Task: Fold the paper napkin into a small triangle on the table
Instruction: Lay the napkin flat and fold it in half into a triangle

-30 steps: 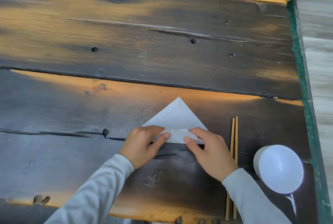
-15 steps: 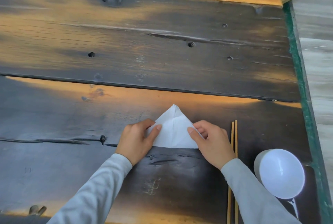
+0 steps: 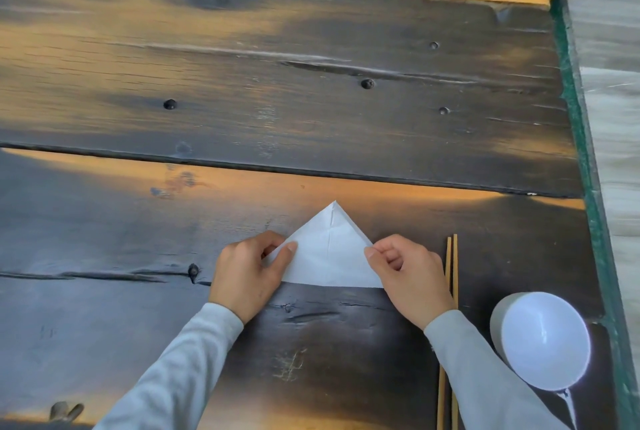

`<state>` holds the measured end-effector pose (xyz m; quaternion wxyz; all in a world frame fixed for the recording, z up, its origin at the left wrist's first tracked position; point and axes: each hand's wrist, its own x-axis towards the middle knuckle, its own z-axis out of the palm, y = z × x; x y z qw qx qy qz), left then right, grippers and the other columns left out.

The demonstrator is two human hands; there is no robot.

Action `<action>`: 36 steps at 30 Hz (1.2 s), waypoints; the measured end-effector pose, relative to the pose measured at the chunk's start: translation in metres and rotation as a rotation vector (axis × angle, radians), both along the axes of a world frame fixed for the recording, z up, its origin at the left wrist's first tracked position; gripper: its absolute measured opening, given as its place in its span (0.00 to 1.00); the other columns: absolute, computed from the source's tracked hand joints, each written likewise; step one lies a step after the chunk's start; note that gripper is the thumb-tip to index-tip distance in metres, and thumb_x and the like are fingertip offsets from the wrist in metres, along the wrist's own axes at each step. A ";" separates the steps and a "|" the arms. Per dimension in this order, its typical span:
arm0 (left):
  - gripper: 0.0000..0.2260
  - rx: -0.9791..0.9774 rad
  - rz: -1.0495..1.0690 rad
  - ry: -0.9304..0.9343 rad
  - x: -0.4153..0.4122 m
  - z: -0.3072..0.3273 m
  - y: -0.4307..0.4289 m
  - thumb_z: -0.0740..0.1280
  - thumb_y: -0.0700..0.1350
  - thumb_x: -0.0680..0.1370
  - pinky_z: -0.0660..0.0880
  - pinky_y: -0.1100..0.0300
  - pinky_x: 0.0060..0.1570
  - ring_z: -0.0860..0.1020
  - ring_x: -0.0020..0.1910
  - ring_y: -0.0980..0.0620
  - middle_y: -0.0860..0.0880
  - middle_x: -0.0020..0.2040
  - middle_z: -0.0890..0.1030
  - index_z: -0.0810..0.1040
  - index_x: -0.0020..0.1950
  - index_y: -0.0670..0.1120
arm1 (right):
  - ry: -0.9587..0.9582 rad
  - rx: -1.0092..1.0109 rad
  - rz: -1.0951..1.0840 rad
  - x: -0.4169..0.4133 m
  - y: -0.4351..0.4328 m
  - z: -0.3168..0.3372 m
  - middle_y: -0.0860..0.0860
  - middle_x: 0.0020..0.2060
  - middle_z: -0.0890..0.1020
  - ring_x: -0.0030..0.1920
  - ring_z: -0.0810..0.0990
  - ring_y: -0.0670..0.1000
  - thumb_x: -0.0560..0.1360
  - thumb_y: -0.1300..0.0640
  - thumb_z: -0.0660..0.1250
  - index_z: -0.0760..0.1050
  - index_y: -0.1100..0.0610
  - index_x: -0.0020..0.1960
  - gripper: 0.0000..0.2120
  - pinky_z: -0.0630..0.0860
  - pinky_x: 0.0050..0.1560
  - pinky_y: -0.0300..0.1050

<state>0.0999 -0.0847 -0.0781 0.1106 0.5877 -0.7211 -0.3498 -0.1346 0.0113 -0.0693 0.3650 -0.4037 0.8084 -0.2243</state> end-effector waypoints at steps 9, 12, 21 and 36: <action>0.08 0.010 0.038 -0.018 -0.004 -0.005 -0.004 0.70 0.57 0.77 0.70 0.65 0.36 0.77 0.34 0.58 0.57 0.33 0.81 0.82 0.42 0.54 | -0.004 0.013 -0.012 -0.001 0.002 0.001 0.37 0.38 0.82 0.39 0.81 0.40 0.77 0.46 0.72 0.78 0.44 0.47 0.04 0.70 0.37 0.25; 0.07 0.014 0.072 -0.010 -0.005 -0.004 -0.003 0.71 0.55 0.76 0.67 0.71 0.35 0.77 0.34 0.62 0.60 0.30 0.79 0.82 0.40 0.55 | -0.005 0.011 -0.014 -0.002 0.001 0.000 0.38 0.37 0.82 0.39 0.81 0.39 0.77 0.46 0.72 0.78 0.43 0.45 0.04 0.71 0.37 0.26; 0.08 0.002 0.095 -0.004 -0.007 -0.004 -0.004 0.72 0.54 0.75 0.65 0.76 0.33 0.77 0.40 0.64 0.60 0.31 0.80 0.79 0.36 0.58 | -0.022 -0.002 -0.023 -0.004 0.002 -0.005 0.39 0.36 0.82 0.40 0.81 0.38 0.76 0.46 0.72 0.76 0.40 0.44 0.06 0.75 0.39 0.31; 0.09 -0.228 0.099 0.083 -0.004 -0.009 0.002 0.74 0.50 0.75 0.72 0.60 0.50 0.73 0.46 0.53 0.53 0.50 0.74 0.82 0.54 0.51 | -0.018 0.022 -0.004 -0.005 0.000 -0.004 0.37 0.37 0.82 0.41 0.80 0.36 0.76 0.44 0.72 0.76 0.41 0.47 0.05 0.70 0.35 0.24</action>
